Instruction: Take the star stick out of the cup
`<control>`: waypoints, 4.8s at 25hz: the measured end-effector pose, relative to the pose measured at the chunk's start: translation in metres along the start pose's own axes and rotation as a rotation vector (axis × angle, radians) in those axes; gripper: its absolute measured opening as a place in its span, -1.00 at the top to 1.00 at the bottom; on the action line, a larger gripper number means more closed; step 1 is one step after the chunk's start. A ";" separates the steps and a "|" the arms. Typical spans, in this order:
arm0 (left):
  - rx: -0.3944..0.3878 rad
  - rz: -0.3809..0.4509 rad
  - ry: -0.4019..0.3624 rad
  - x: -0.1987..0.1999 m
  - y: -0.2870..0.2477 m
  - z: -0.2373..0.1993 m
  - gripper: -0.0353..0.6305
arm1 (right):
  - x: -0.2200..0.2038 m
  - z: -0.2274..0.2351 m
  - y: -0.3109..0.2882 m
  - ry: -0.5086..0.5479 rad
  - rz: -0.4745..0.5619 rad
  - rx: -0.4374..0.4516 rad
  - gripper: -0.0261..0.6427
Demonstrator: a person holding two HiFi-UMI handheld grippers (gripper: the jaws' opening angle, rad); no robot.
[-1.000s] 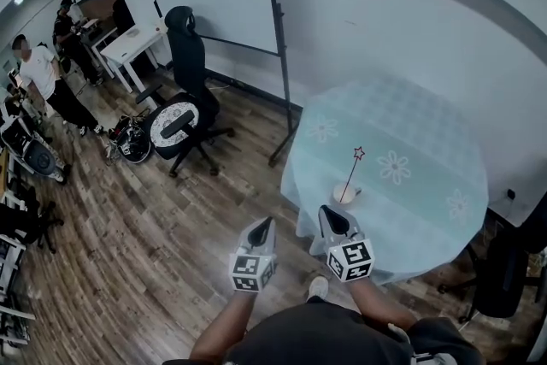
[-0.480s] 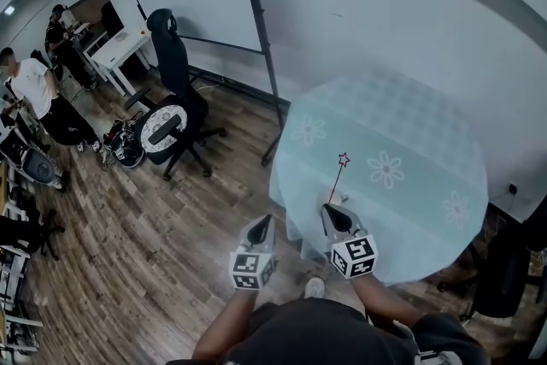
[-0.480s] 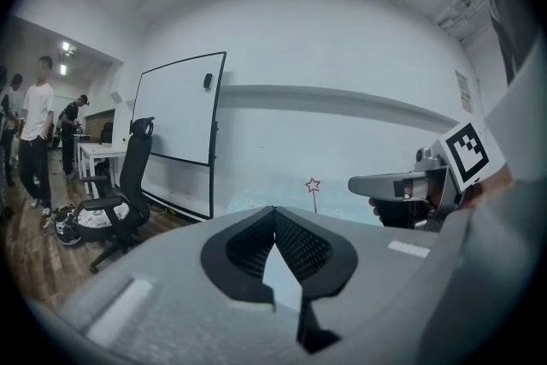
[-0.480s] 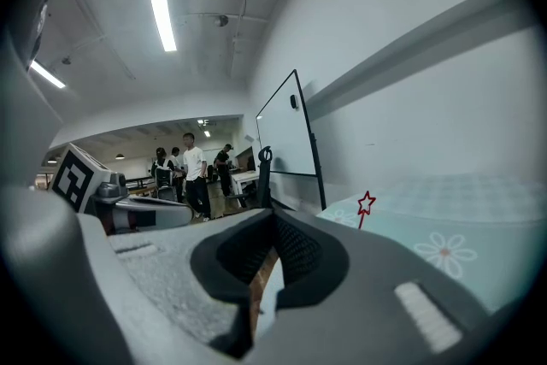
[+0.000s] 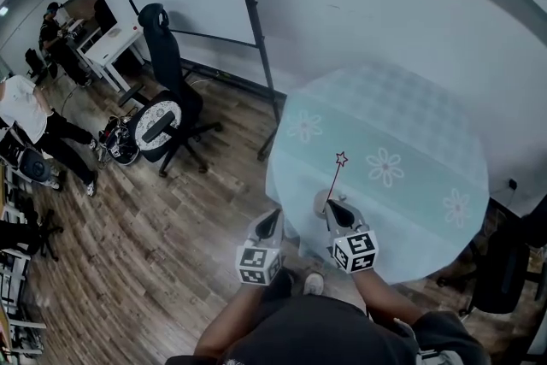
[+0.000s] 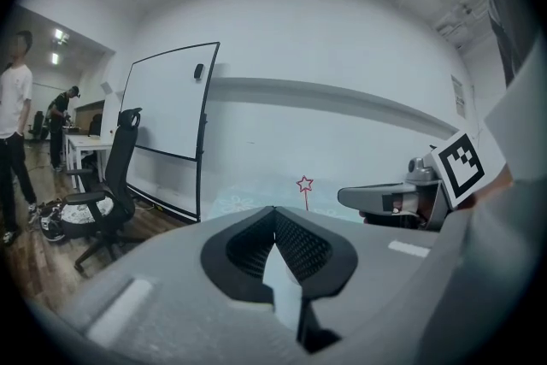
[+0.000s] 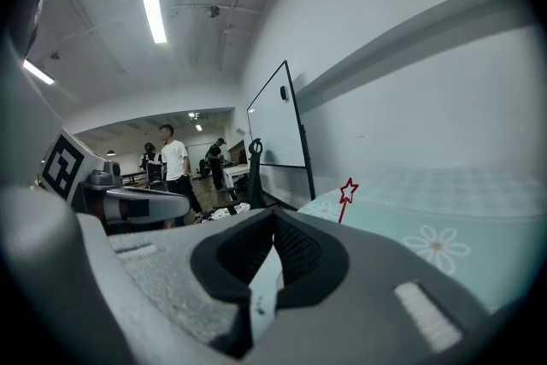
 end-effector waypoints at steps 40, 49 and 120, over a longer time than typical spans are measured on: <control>-0.097 -0.113 0.048 -0.036 -0.078 -0.069 0.88 | -0.053 0.064 -0.101 -0.004 -0.257 -0.235 0.68; -0.103 -0.114 0.041 -0.032 -0.082 -0.075 0.88 | -0.056 0.065 -0.107 -0.033 -0.278 -0.221 0.68; -0.110 0.175 -0.182 0.124 -0.045 -0.049 0.88 | 0.151 0.002 -0.008 0.099 0.301 -0.150 0.86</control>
Point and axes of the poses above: the fingertips, and each gripper's own axes: y backward along the fingers, z to its right, x out of its top, the point moved 3 cm from there along y, backward along the fingers, and after that the axes turned 10 degrees about -x, right-handed, at the moved point
